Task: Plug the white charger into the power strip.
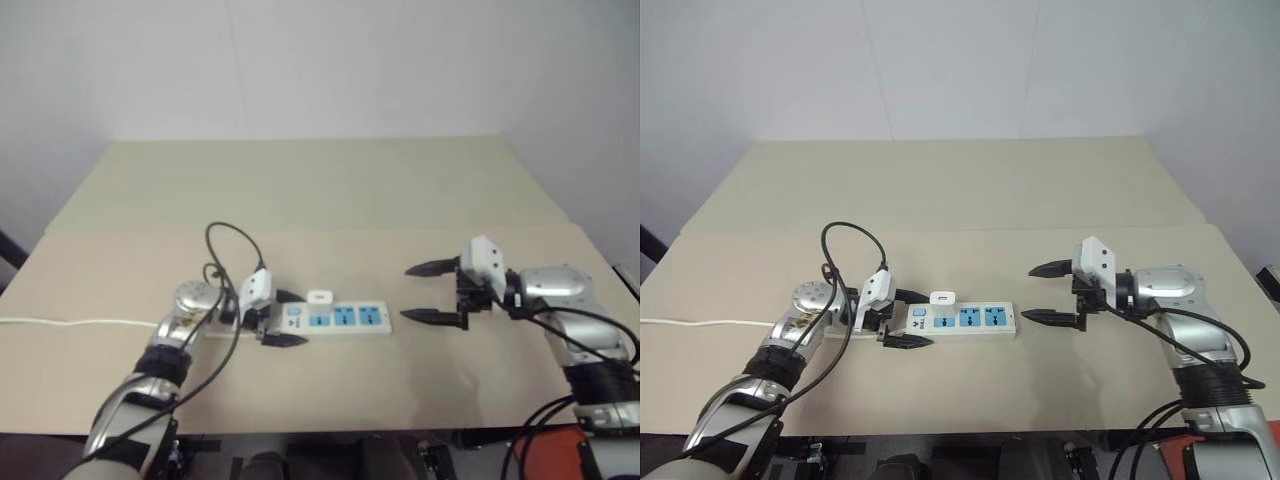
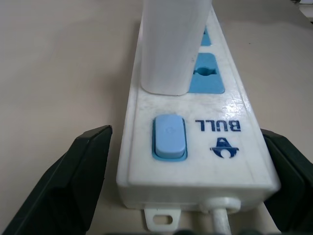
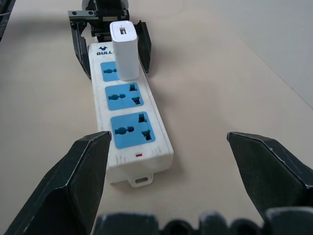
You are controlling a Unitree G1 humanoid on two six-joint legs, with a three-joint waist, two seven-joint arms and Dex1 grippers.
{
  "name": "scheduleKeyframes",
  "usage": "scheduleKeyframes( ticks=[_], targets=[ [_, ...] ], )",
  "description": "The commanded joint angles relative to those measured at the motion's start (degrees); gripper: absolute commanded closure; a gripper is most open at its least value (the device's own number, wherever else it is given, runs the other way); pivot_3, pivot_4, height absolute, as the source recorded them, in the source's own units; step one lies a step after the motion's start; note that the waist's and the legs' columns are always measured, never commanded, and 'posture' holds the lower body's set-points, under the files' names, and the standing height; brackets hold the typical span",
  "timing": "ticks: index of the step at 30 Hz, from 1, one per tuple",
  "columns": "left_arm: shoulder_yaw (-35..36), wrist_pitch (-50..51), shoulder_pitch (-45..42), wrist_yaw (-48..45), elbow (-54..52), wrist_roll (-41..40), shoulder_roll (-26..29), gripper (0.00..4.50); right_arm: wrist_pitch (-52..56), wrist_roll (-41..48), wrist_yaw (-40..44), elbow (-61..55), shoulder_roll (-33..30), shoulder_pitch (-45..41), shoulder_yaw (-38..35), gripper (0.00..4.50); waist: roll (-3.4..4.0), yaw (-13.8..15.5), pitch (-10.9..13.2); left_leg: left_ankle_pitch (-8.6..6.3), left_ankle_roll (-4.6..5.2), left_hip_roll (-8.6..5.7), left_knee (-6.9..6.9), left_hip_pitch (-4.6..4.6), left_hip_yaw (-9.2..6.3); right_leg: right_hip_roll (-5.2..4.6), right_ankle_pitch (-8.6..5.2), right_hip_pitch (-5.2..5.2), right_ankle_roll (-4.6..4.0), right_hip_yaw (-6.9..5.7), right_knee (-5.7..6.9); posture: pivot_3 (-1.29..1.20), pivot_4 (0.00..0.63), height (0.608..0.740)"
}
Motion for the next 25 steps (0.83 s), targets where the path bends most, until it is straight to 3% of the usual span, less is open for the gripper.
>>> scheduleKeyframes(
  ticks=[1, 9, 13, 18, 25],
  targets=[
    [4.3, 2.0, -0.9, -4.5, -7.4, -5.4, 5.1, 0.01, -0.1, 1.4, 0.0, -1.2, -0.6, -0.1, -1.9, 0.0, -0.02, -0.1, 0.2, 0.0, 0.0, 0.01, 0.0, 0.0, 0.0, 0.0, 0.0, -0.01, 0.0, 0.0, 0.01, 0.0, 0.15, 0.74],
    [8.0, 8.2, 2.6, -10.6, -18.8, -13.2, 22.7, 0.01, -0.7, 2.4, 1.6, -1.1, -4.7, 2.3, -5.7, 0.0, 0.15, -0.2, 0.7, -0.01, 0.0, 0.01, -0.05, 0.0, 0.0, -0.02, -0.03, -0.02, 0.04, 0.0, 0.0, 0.0, 0.15, 0.74],
    [13.4, 7.4, 2.7, -9.2, -14.4, -11.7, 28.2, 0.01, -1.6, 3.2, 1.3, -0.7, -7.9, 5.3, -9.7, 0.0, 0.15, 0.3, 0.8, -0.01, 0.01, 0.01, -0.09, -0.01, 0.01, -0.03, -0.04, -0.04, 0.05, -0.03, -0.03, 0.0, 0.15, 0.74],
    [16.4, 9.2, 5.1, -8.3, -16.2, -12.7, 29.7, 0.01, -2.8, 3.0, 0.6, 1.1, -10.4, 7.9, -13.8, 0.0, 0.15, 0.9, 0.8, -0.01, 0.01, 0.01, -0.08, 0.0, 0.07, -0.04, -0.06, -0.04, 0.06, -0.01, -0.02, 0.0, 0.15, 0.74],
    [16.0, 12.4, 5.1, -7.1, -19.5, -14.6, 26.8, 0.01, -0.5, 4.1, -1.0, -2.7, -11.4, 11.0, -16.0, 0.0, 0.03, 1.2, 1.0, -0.01, 0.0, 0.02, -0.07, 0.0, 0.07, -0.05, -0.06, -0.03, 0.06, -0.02, 0.0, 0.0, 0.15, 0.74]
  ],
)
